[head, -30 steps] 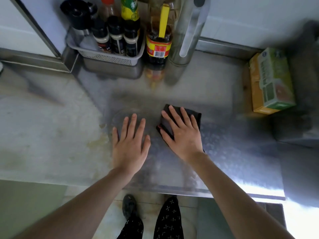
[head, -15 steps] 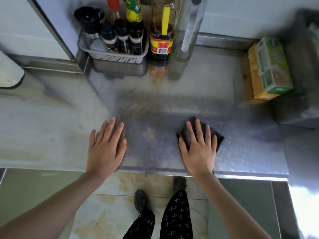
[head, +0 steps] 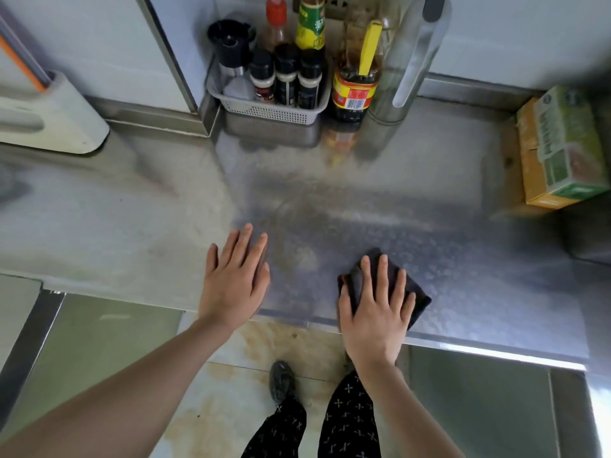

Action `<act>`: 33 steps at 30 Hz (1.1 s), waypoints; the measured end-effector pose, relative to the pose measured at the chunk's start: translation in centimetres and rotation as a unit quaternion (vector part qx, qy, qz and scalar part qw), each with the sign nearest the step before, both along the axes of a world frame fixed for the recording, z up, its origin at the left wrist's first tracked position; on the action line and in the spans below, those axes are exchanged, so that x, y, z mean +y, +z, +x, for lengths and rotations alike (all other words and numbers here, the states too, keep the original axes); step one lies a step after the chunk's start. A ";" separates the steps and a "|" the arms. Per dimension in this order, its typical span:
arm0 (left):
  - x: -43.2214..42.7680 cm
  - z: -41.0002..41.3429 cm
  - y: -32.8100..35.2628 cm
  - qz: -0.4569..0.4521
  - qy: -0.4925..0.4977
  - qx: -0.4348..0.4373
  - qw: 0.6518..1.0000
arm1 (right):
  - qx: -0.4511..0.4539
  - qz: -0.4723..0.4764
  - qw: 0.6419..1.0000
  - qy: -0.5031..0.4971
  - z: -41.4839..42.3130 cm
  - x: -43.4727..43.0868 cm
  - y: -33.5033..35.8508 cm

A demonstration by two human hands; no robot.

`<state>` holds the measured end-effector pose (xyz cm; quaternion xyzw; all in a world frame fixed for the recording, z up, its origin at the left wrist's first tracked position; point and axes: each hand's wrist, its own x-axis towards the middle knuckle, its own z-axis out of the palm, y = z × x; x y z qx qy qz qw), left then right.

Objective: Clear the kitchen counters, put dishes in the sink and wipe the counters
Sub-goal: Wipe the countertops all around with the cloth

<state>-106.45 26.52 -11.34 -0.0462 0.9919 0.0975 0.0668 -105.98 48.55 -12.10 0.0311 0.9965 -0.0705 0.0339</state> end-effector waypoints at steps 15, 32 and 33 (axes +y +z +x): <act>-0.4 0.1 -0.5 0.005 -0.003 -0.002 1.000 | -0.021 -0.007 0.999 0.030 -5.8 -0.2 0.3; -0.5 0.1 -0.5 0.015 0.002 0.004 1.000 | -0.011 -0.024 0.994 0.102 -14.8 -6.0 0.4; -0.5 0.1 -0.5 0.014 0.003 0.003 1.000 | -0.002 -0.024 0.985 0.171 -14.1 -7.2 0.3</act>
